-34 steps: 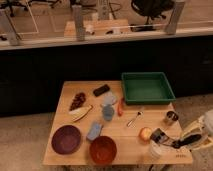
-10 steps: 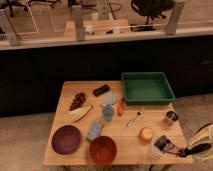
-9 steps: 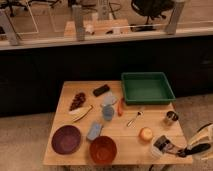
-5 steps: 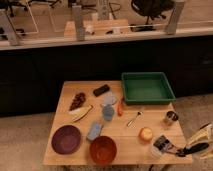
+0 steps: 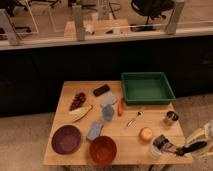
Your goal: Place brush in paper cup
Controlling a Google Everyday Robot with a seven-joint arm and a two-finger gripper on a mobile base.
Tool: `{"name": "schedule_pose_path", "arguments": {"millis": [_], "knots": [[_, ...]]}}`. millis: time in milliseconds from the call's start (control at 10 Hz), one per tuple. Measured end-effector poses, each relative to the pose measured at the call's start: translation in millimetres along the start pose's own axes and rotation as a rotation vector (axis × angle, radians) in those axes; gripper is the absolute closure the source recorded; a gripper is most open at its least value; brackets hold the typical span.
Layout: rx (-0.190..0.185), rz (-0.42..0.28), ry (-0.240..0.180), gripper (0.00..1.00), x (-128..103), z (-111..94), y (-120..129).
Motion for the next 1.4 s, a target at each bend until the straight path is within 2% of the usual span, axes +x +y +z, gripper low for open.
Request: {"name": "schedule_pose_path", "arguments": {"millis": [1000,1400], "knots": [[-0.002,0.051,-0.011,0.98,29.6,13.8,9.3],[-0.021,0.064,-0.015,0.98,37.8,23.0,9.8]]}}
